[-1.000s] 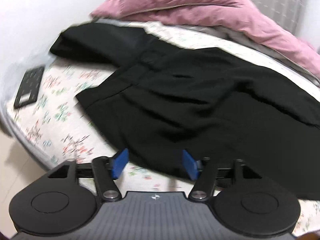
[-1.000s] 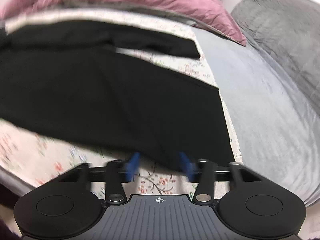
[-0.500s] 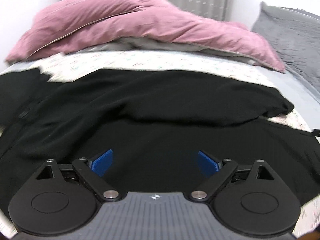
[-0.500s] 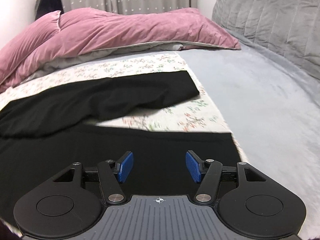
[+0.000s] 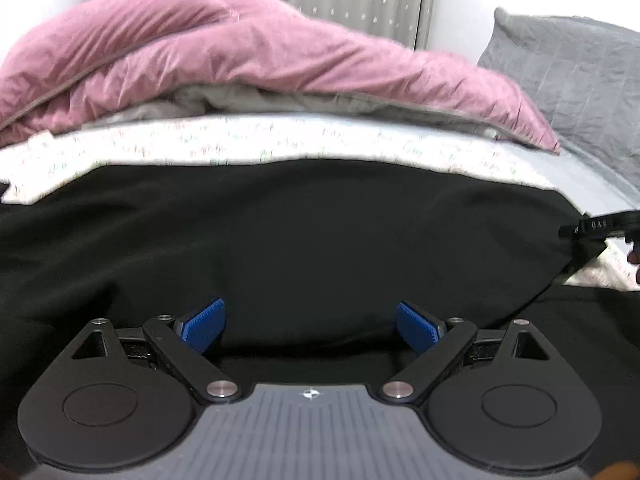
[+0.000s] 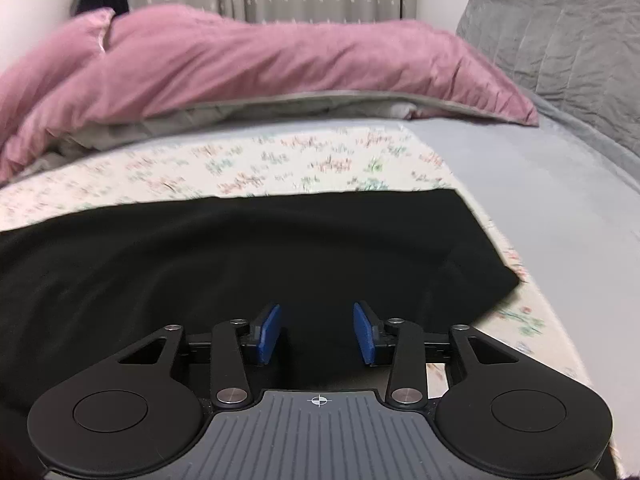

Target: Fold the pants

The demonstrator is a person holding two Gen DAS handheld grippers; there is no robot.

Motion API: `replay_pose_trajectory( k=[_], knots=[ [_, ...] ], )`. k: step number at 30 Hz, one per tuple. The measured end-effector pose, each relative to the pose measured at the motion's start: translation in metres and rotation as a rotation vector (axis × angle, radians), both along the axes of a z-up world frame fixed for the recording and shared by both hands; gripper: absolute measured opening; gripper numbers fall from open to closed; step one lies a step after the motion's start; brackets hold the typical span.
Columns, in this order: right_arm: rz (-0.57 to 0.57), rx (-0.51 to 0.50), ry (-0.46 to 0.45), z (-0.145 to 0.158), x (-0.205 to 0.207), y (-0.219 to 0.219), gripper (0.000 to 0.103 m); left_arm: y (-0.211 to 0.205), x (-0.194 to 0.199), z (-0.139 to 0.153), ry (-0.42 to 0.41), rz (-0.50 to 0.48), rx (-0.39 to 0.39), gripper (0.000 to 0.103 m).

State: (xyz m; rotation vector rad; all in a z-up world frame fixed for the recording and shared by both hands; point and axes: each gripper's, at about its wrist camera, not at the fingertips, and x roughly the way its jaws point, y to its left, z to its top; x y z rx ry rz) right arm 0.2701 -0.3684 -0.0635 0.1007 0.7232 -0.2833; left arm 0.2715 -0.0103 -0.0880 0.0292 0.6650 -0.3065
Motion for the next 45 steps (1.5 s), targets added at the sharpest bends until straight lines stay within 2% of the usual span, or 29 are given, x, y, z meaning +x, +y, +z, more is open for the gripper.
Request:
replay_pose_trajectory(
  k=[3,6,10,13,16,17,20,23,28,31,34,37,38,40,42,44,45],
  knots=[
    [-0.044,-0.056,0.026,-0.013,0.006,-0.014,0.035,0.003,-0.008,-0.008,-0.024,-0.043,0.043,0.103],
    [-0.110,-0.054,0.023,-0.012,-0.005,-0.043,0.035,-0.002,-0.015,-0.010,-0.045,-0.076,0.100,0.103],
    [-0.237,-0.068,0.049,-0.014,-0.033,-0.088,0.035,-0.002,-0.015,-0.010,-0.040,-0.076,0.096,0.103],
    [-0.304,-0.066,0.071,-0.010,-0.051,-0.106,0.035,-0.001,-0.015,-0.008,-0.019,-0.079,0.093,0.103],
    [-0.295,-0.038,0.071,0.000,-0.062,-0.105,0.036,0.003,-0.017,0.001,-0.003,-0.079,0.075,0.103],
    [-0.275,-0.027,0.067,0.004,-0.063,-0.101,0.040,0.006,-0.018,0.005,-0.008,-0.073,0.069,0.103],
    [-0.204,-0.027,0.053,0.018,-0.058,-0.080,0.042,0.018,-0.018,0.020,-0.038,-0.038,0.070,0.103],
    [-0.181,-0.027,0.056,0.029,-0.046,-0.066,0.058,0.039,-0.013,0.037,-0.067,0.016,0.083,0.103],
    [-0.204,-0.030,0.088,0.026,-0.036,-0.067,0.058,0.093,0.013,0.057,-0.117,0.139,0.184,0.103],
    [-0.239,-0.020,0.111,0.019,-0.035,-0.076,0.058,0.123,0.045,0.058,-0.087,0.197,0.232,0.103],
    [-0.305,0.044,0.120,0.011,-0.041,-0.090,0.058,0.147,0.080,0.056,-0.079,0.210,0.269,0.103],
    [-0.321,0.069,0.128,0.007,-0.051,-0.094,0.058,0.171,0.115,0.050,-0.077,0.277,0.418,0.101],
    [-0.318,0.048,0.136,0.008,-0.053,-0.092,0.058,0.182,0.127,0.047,-0.054,0.303,0.466,0.101],
    [-0.278,0.036,0.130,0.015,-0.051,-0.085,0.058,0.208,0.141,0.043,-0.008,0.352,0.484,0.098],
    [-0.197,0.039,0.121,0.024,-0.040,-0.071,0.058,0.234,0.149,0.040,0.044,0.392,0.449,0.097],
    [-0.083,0.018,0.118,0.031,-0.021,-0.046,0.058,0.256,0.152,0.036,0.084,0.407,0.406,0.090],
    [-0.019,0.002,0.117,0.033,-0.009,-0.030,0.058,0.264,0.154,0.034,0.100,0.402,0.377,0.081]
  ],
)
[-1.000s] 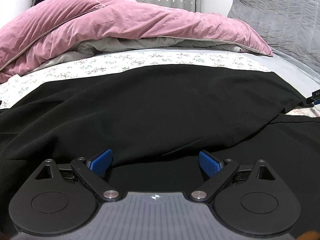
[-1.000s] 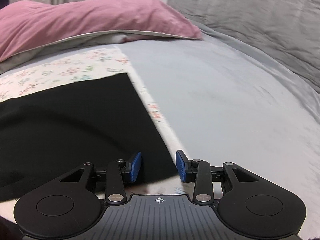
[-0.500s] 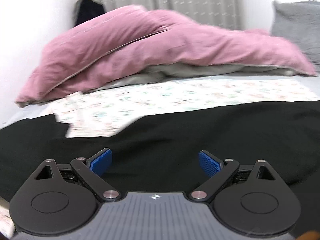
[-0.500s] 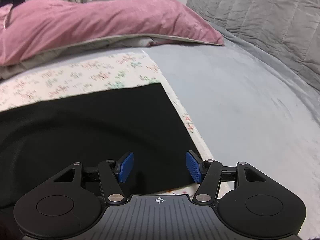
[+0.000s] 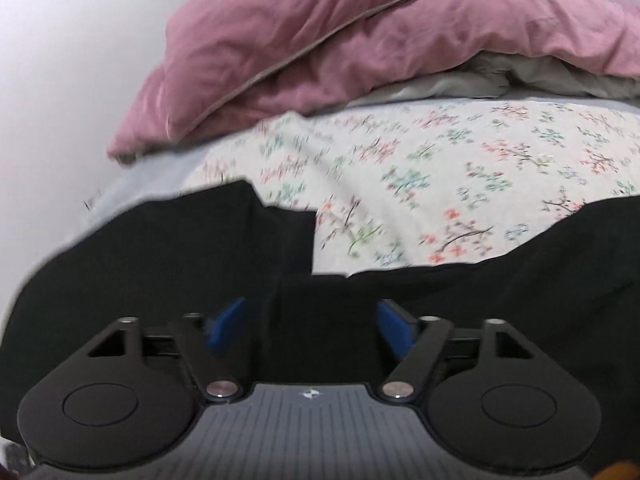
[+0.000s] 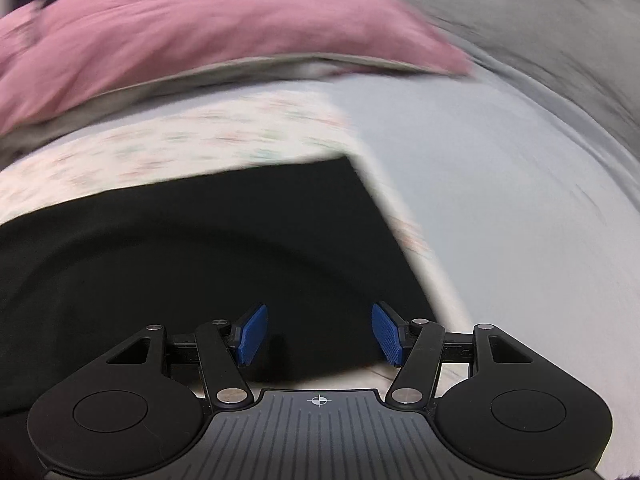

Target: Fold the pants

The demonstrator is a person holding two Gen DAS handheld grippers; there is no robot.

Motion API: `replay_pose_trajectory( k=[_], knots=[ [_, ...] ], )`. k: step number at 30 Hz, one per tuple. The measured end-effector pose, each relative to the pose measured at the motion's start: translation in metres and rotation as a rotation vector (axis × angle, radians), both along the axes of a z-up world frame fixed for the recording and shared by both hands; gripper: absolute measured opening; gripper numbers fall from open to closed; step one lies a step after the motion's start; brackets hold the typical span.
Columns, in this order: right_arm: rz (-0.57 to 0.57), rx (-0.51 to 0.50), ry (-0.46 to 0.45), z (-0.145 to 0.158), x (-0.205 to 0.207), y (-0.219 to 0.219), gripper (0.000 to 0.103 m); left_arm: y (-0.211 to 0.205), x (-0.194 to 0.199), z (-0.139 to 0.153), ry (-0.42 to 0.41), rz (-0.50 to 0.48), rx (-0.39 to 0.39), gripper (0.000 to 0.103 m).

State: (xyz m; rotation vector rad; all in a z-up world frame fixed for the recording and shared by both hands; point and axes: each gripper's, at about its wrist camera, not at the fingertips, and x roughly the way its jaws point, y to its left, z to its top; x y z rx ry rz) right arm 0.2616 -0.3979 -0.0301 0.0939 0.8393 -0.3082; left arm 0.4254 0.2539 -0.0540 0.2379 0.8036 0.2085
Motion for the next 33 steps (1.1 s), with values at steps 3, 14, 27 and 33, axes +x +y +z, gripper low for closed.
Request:
replay_pose_trajectory(
  k=[3,14,27,33],
  knots=[
    [0.191,0.019,-0.022,-0.002,0.045,0.050,0.058,0.016,0.003,-0.004,0.017,-0.018,-0.119,0.063],
    [0.596,-0.009,0.001,-0.020,0.187,0.176,0.058,0.036,0.017,-0.016,0.001,-0.085,-0.253,0.042],
    [0.558,0.251,0.065,-0.032,0.237,0.163,0.055,0.038,-0.004,0.001,-0.211,-0.012,-0.224,0.027],
    [0.637,0.081,0.112,-0.040,0.235,0.188,0.055,0.037,-0.002,0.001,-0.250,0.035,-0.204,0.027]
  ],
)
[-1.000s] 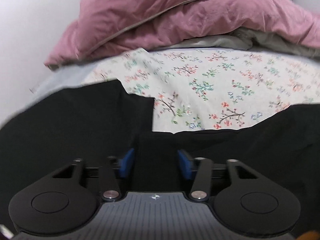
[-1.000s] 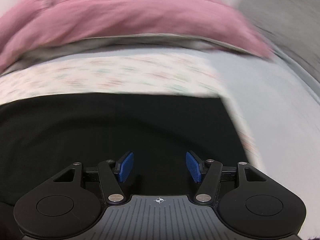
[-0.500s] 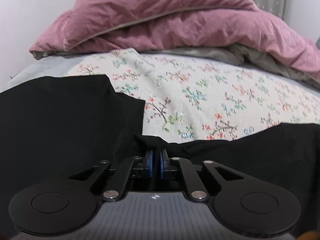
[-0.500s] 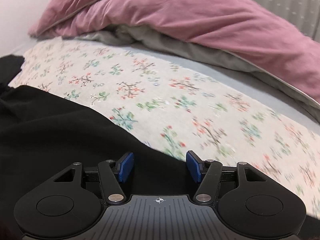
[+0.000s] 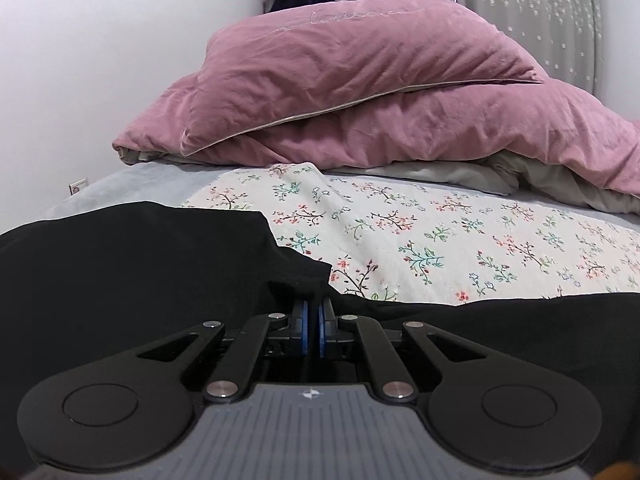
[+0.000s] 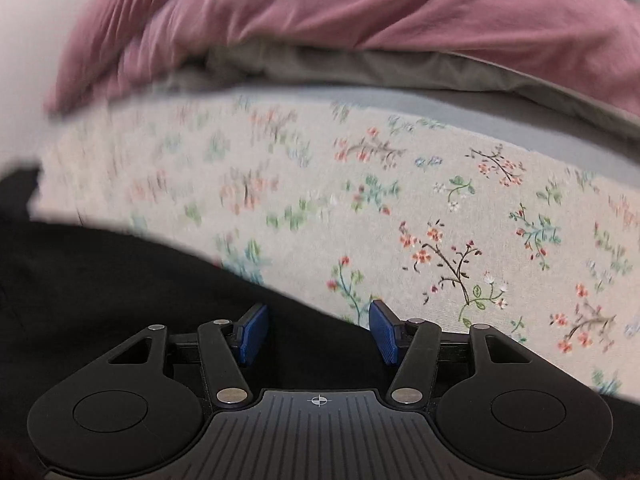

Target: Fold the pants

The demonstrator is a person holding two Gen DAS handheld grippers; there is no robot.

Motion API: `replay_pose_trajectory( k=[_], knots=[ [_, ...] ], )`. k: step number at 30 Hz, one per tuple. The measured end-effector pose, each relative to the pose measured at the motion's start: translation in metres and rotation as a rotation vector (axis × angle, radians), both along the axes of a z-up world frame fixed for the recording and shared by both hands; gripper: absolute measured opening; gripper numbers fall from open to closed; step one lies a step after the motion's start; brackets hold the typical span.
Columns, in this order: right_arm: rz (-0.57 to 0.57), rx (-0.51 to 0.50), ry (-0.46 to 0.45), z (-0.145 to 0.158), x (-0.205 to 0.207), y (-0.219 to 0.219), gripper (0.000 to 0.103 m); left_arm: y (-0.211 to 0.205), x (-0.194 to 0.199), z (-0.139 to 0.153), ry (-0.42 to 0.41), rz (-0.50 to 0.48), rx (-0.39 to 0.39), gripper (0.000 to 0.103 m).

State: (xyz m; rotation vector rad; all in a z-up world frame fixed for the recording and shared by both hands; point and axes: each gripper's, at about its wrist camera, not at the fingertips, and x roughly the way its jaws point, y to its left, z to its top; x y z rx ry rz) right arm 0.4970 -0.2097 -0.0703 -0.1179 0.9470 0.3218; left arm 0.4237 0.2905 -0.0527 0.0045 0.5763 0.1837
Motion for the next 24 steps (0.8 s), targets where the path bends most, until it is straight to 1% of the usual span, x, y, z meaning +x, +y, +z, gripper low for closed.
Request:
replay_pose_trajectory(
  k=[1,2,3,4,5,6,7,8,10,11,12,13,14,15,16,17,18,19,20,21,23,24],
  knots=[
    [0.020,-0.038,-0.011,-0.001,-0.002,0.007,0.053,0.000,0.001,0.000,0.001,0.004,0.002,0.027],
    [0.037,-0.052,-0.010,0.000,-0.003,0.011,0.044,-0.001,0.001,-0.001,0.001,0.011,0.005,0.027],
    [0.054,-0.050,-0.005,0.001,-0.003,0.014,0.028,-0.001,0.001,-0.001,0.001,0.017,0.006,0.027],
    [0.074,-0.057,-0.001,0.002,-0.004,0.018,0.019,-0.001,0.002,-0.001,-0.001,0.021,0.007,0.027],
    [0.097,-0.089,-0.009,0.003,-0.007,0.024,0.007,-0.002,0.001,0.000,-0.005,0.027,0.009,0.027],
    [0.119,-0.120,-0.020,0.004,-0.008,0.028,0.003,-0.002,0.000,0.000,-0.012,0.035,0.010,0.027],
    [0.139,-0.151,-0.038,0.005,-0.010,0.033,0.002,-0.001,-0.001,0.002,-0.019,0.045,0.011,0.027],
    [0.141,-0.159,-0.063,0.009,-0.011,0.034,0.002,0.000,-0.002,0.003,-0.028,0.059,0.011,0.027],
    [0.095,-0.090,-0.094,0.019,-0.005,0.026,0.002,0.002,0.001,0.002,-0.015,0.077,0.012,0.027],
    [0.075,-0.054,-0.095,0.021,0.000,0.022,0.002,0.002,0.005,-0.002,0.018,0.072,0.016,0.028],
    [0.065,-0.048,-0.079,0.019,0.004,0.022,0.002,0.002,0.010,-0.006,0.063,0.064,0.021,0.029],
    [0.061,-0.068,-0.052,0.014,0.008,0.026,0.003,0.002,0.013,-0.010,0.085,0.071,0.024,0.033],
    [0.060,-0.091,-0.045,0.009,0.009,0.030,0.008,0.001,0.012,-0.011,0.085,0.087,0.037,0.035],
    [0.050,-0.102,-0.058,0.006,0.007,0.033,0.014,0.000,0.010,-0.009,0.075,0.102,0.056,0.037],
    [0.029,-0.105,-0.073,0.006,0.005,0.033,0.016,-0.002,0.007,-0.006,0.063,0.112,0.066,0.038],
    [0.009,-0.103,-0.079,0.007,0.002,0.031,0.024,-0.003,0.002,0.000,0.049,0.116,0.068,0.040],
    [-0.010,-0.104,-0.083,0.008,-0.002,0.027,0.033,-0.006,-0.004,0.006,0.035,0.103,0.066,0.047],
    [-0.028,-0.110,-0.094,0.011,-0.008,0.022,0.036,-0.011,-0.009,0.012,0.025,0.088,0.070,0.056],
    [-0.050,-0.120,-0.101,0.014,-0.014,0.015,0.042,-0.018,-0.016,0.018,0.016,0.073,0.083,0.058],
    [-0.081,-0.129,-0.105,0.017,-0.022,0.007,0.045,-0.027,-0.023,0.023,0.011,0.048,0.099,0.058],
    [-0.127,-0.125,-0.107,0.022,-0.041,-0.016,0.047,-0.049,-0.036,0.032,0.012,-0.024,0.115,0.060],
    [-0.143,-0.115,-0.110,0.025,-0.052,-0.030,0.048,-0.061,-0.043,0.034,0.015,-0.061,0.116,0.062]
  ],
)
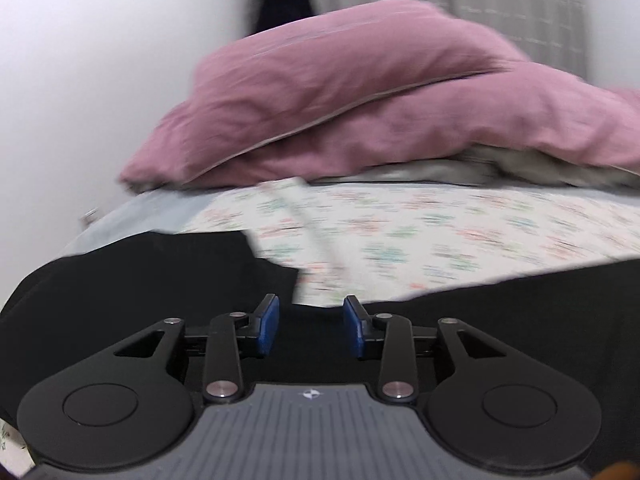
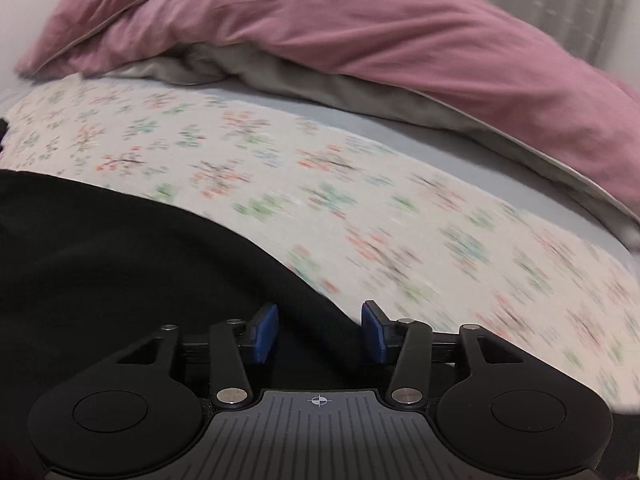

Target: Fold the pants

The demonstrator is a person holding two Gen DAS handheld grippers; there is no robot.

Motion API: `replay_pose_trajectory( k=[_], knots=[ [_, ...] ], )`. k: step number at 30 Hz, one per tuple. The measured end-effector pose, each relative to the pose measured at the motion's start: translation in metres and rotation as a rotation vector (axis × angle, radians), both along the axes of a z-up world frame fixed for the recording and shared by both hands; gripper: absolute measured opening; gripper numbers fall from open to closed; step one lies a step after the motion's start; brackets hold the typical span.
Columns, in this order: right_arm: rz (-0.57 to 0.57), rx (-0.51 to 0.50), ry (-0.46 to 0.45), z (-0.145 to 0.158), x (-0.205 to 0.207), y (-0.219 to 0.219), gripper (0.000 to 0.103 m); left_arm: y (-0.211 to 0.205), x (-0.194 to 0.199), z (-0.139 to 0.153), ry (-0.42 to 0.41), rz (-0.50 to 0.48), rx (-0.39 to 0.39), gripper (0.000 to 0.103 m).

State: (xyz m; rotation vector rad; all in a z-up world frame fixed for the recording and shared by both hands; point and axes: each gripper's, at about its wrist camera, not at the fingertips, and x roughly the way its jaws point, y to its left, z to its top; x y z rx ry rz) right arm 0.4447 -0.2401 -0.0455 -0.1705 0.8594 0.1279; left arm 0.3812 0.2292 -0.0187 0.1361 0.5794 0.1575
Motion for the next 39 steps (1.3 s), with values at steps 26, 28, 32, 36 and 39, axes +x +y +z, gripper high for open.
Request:
replay_pose_trajectory(
  k=[26,28,32,36,39],
  knots=[
    [-0.652,0.596,0.010,-0.034,-0.261,-0.315,0.052,-0.513,0.009,-0.023,0.125,-0.948,-0.024,0.082],
    [-0.641,0.642,-0.038,-0.039,-0.269,-0.319,0.051,-0.549,0.029,-0.035,0.179,-0.986,-0.041,0.082],
    [-0.623,0.750,-0.115,-0.052,-0.276,-0.327,0.045,-0.608,0.058,-0.057,0.267,-1.037,-0.068,0.082],
    [-0.625,0.756,-0.144,-0.057,-0.269,-0.337,0.030,-0.643,0.090,-0.067,0.324,-1.018,-0.167,0.082],
    [-0.626,0.800,-0.157,-0.064,-0.268,-0.343,0.029,-0.658,0.110,-0.073,0.448,-1.052,-0.286,0.078]
  ],
)
